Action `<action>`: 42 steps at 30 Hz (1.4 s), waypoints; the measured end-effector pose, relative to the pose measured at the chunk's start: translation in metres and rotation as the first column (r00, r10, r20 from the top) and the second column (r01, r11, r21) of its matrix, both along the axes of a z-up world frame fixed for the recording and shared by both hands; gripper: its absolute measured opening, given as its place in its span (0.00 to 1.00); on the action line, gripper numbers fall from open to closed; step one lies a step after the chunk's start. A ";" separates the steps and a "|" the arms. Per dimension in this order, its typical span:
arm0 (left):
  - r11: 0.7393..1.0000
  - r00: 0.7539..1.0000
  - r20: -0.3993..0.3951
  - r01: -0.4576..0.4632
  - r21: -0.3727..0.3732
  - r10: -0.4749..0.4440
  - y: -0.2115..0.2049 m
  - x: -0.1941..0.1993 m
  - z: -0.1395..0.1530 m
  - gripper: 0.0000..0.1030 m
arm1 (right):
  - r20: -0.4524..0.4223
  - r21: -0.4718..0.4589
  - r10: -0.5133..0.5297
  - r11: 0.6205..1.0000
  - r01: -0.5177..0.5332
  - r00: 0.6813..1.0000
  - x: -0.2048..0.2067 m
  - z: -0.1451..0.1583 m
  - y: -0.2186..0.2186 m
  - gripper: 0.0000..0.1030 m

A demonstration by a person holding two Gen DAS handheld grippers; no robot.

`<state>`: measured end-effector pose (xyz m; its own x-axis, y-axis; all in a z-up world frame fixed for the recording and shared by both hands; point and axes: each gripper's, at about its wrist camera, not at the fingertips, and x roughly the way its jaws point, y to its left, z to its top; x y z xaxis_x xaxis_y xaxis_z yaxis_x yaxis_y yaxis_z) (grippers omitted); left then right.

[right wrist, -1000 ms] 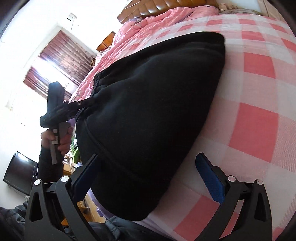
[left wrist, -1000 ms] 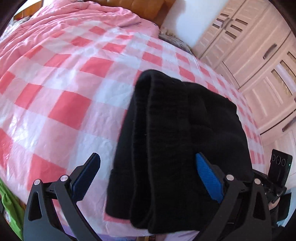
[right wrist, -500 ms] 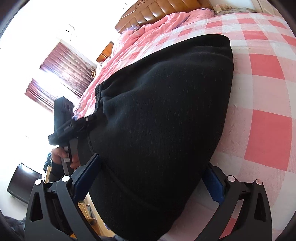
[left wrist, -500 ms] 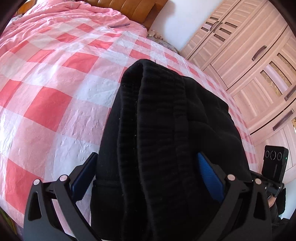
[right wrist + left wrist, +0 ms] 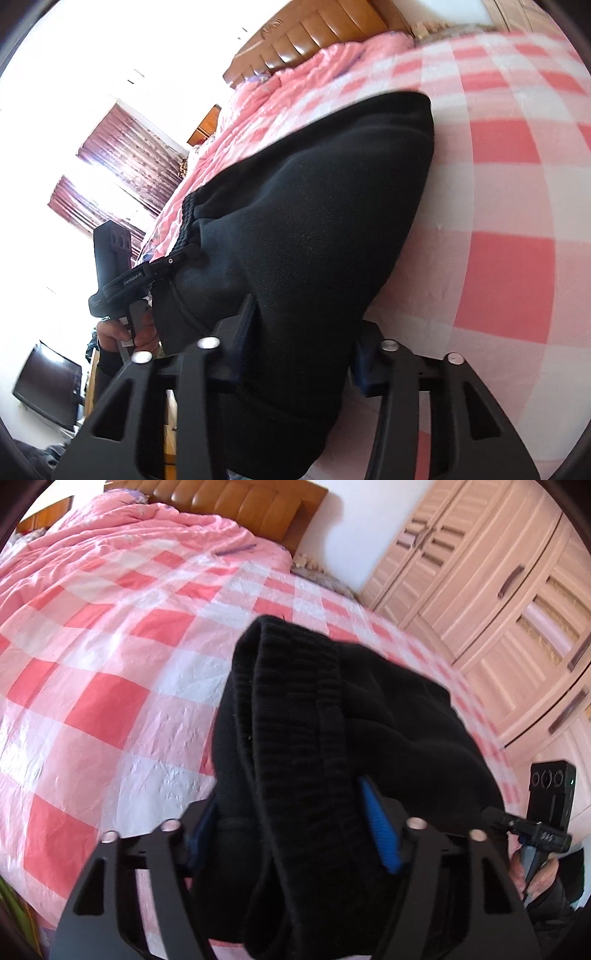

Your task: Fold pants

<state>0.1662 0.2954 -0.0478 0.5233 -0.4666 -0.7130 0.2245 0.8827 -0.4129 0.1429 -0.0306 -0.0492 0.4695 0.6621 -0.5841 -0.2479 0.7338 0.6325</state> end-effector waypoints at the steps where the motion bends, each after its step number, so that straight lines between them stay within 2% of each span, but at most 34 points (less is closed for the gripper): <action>1: 1.000 1.000 0.001 -0.010 -0.014 0.010 0.002 0.000 0.000 0.57 | 0.015 -0.019 0.005 1.000 -0.005 1.000 0.000 0.003 0.003 0.41; 6: 0.997 0.999 0.005 -0.032 -0.073 0.032 -0.002 0.004 0.005 0.52 | 0.110 -0.137 0.036 0.990 -0.021 0.993 0.001 0.023 -0.001 0.38; 11: 0.997 1.000 -0.006 0.007 -0.078 -0.008 -0.046 0.035 0.008 0.51 | 0.137 -0.170 -0.045 0.983 0.069 0.989 0.022 0.032 -0.046 0.37; 17: 0.997 0.998 -0.013 0.067 -0.049 -0.068 -0.126 0.095 0.018 0.50 | 0.124 -0.195 -0.135 0.968 0.157 0.983 0.058 0.031 -0.108 0.37; 21: 0.997 0.997 -0.033 0.073 -0.027 -0.074 -0.152 0.109 0.017 0.52 | 0.103 -0.166 -0.169 0.969 0.185 0.980 0.067 0.021 -0.136 0.39; 22: 0.998 0.997 -0.034 0.068 -0.017 -0.069 -0.154 0.109 0.016 0.56 | 0.086 -0.160 -0.158 0.972 0.171 0.984 0.070 0.017 -0.138 0.40; 24: 0.998 0.998 -0.037 0.053 -0.017 -0.053 -0.151 0.109 0.012 0.65 | 0.068 -0.179 -0.160 0.969 0.170 0.985 0.071 0.017 -0.138 0.46; 26: 0.999 0.998 -0.037 0.042 -0.035 -0.043 -0.142 0.106 0.012 0.76 | 0.068 -0.217 -0.178 0.958 0.188 0.982 0.066 0.022 -0.137 0.69; 27: 0.999 1.000 -0.021 0.010 -0.037 -0.011 -0.135 0.101 0.017 0.78 | 0.099 -0.259 -0.202 0.940 0.221 0.974 0.059 0.029 -0.136 0.76; 28: 0.999 1.000 0.015 -0.024 -0.029 0.024 -0.129 0.093 0.027 0.81 | 0.152 -0.286 -0.220 0.923 0.256 0.964 0.048 0.039 -0.135 0.87; 29: 0.999 0.998 0.047 -0.034 -0.019 0.035 -0.129 0.086 0.035 0.82 | 0.210 -0.291 -0.221 0.916 0.277 0.952 0.035 0.048 -0.131 0.91; 31: 0.990 0.976 0.196 -0.112 0.089 0.093 -0.138 0.058 0.063 0.82 | 0.283 -0.316 -0.194 0.906 0.282 0.939 0.018 0.059 -0.120 0.91; 32: 0.986 0.959 0.281 -0.081 0.144 0.038 -0.155 0.039 0.076 0.84 | 0.303 -0.339 -0.176 0.898 0.279 0.937 0.013 0.061 -0.113 0.91; 34: 0.975 0.937 0.341 -0.012 0.224 -0.067 -0.184 0.018 0.085 0.89 | 0.330 -0.415 -0.136 0.868 0.273 0.934 0.007 0.058 -0.094 0.91; 35: 0.957 0.921 0.368 0.014 0.290 -0.125 -0.205 0.006 0.084 0.91 | 0.321 -0.457 -0.124 0.848 0.268 0.939 0.008 0.051 -0.085 0.91; 37: 0.914 0.914 0.346 0.059 0.401 -0.211 -0.235 0.001 0.069 0.92 | 0.281 -0.531 -0.114 0.809 0.253 0.953 0.017 0.032 -0.075 0.91; 39: 0.883 0.936 0.277 0.068 0.464 -0.218 -0.248 0.010 0.048 0.92 | 0.246 -0.541 -0.110 0.809 0.231 0.963 0.014 0.013 -0.073 0.94; 40: 0.880 0.947 0.241 0.076 0.470 -0.211 -0.248 0.016 0.036 0.97 | 0.229 -0.535 -0.115 0.815 0.224 0.967 0.013 0.009 -0.075 0.95; 42: 0.910 0.949 0.255 0.066 0.410 -0.184 -0.236 0.020 0.032 0.99 | 0.215 -0.529 -0.115 0.821 0.215 0.970 0.009 0.010 -0.079 0.95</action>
<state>0.1866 0.0595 -0.0158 0.6850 -0.2554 -0.6823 0.3981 0.9155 0.0571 0.1523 -0.1096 -0.0388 0.6648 0.1634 -0.7290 -0.1559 0.9846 0.0785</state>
